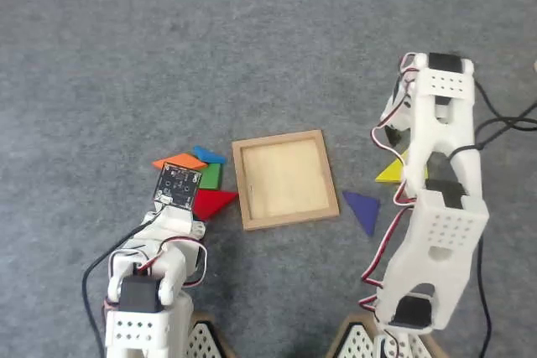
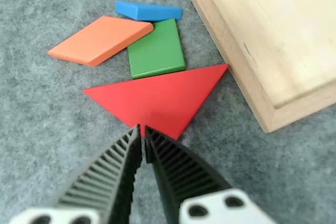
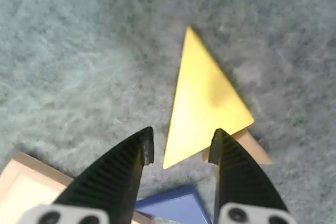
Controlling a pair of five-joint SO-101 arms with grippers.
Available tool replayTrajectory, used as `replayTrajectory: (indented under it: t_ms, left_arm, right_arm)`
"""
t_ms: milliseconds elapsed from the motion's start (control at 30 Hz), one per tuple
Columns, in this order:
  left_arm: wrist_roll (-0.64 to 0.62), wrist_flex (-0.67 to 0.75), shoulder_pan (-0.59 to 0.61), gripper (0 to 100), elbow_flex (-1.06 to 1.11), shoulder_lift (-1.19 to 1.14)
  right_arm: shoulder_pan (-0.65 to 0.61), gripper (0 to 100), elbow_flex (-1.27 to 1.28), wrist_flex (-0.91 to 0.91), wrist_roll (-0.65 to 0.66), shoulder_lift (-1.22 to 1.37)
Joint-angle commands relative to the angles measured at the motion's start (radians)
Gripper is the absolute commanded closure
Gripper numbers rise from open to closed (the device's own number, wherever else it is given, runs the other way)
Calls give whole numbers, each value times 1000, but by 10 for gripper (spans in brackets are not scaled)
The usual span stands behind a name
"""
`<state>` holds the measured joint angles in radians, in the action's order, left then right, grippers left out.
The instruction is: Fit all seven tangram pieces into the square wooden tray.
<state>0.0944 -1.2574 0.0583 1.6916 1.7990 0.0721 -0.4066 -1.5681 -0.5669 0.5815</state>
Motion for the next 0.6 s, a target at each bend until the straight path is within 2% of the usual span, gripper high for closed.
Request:
replayTrajectory:
  t_ms: [0, 67, 200, 567]
  left_arm:
    - [-9, -5, 6, 985, -8, 21]
    - [-9, -5, 6, 985, -8, 21]
    - [-9, -5, 6, 985, -8, 21]
    - [-9, -5, 6, 985, -8, 21]
  right_arm:
    - [-2, 824, -9, -15, -12, -76]
    - [-1, 809, 6, -13, -8, -79]
    - [-1, 707, 14, -15, -8, -67]
    - [7, 706, 6, 45, 18, 85]
